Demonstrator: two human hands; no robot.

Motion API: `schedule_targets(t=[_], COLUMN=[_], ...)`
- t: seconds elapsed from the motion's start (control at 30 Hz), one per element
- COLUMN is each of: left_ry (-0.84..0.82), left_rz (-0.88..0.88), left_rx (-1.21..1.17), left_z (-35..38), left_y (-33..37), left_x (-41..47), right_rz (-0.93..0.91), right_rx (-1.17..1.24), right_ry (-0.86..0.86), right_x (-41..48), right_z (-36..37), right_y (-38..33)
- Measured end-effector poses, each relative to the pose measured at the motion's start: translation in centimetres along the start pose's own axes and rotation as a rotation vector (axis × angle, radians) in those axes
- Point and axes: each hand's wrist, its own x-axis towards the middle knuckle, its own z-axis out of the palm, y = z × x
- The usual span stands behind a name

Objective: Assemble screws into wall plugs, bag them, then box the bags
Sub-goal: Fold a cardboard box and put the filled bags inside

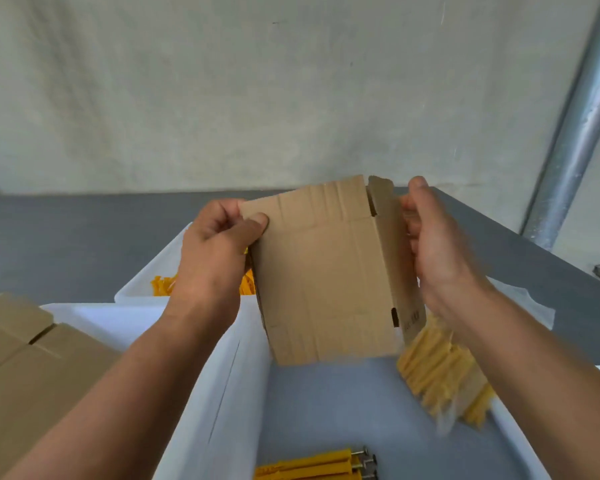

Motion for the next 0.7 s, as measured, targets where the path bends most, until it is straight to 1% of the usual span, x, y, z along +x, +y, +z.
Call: schedule_targets(t=[0.07, 0.13, 0.2, 0.3, 0.4, 0.5, 0.57, 0.7], left_ry=[-0.073, -0.141, -0.17, -0.229, -0.326, -0.416, -0.447, -0.507], left_rz=[-0.027, -0.02, -0.013, -0.021, -0.063, -0.058, -0.024, 0.022], left_rx=[-0.011, -0.012, 0.004, 0.01, 0.034, 0.16, 0.226, 0.285], left_z=[0.7, 1.1, 1.1, 0.3, -0.5, -0.8, -1.0, -1.3], left_y=[-0.8, -1.4, -1.9, -2.2, -2.3, -2.8, -3.0, -2.9], left_x=[-0.5, -1.0, -1.2, -1.0, -0.9, -1.2, -1.2, -1.2], right_rz=[0.04, 0.011, 0.001, -0.015, -0.014, 0.038, 0.071, 0.068], right_rx=[0.026, 0.014, 0.027, 0.107, 0.048, -0.042, -0.066, -0.158], right_ry=[-0.048, -0.092, -0.136, -0.274, -0.372, -0.472, -0.473, -0.448], right_x=[0.0, 0.0, -0.1, -0.5, -0.8, -0.7, -0.5, 0.0], right_z=[0.1, 0.5, 0.8, 1.0, 1.3, 1.4, 1.2, 1.0], right_y=[0.5, 1.1, 1.5, 1.9, 2.5, 3.3, 3.7, 4.3])
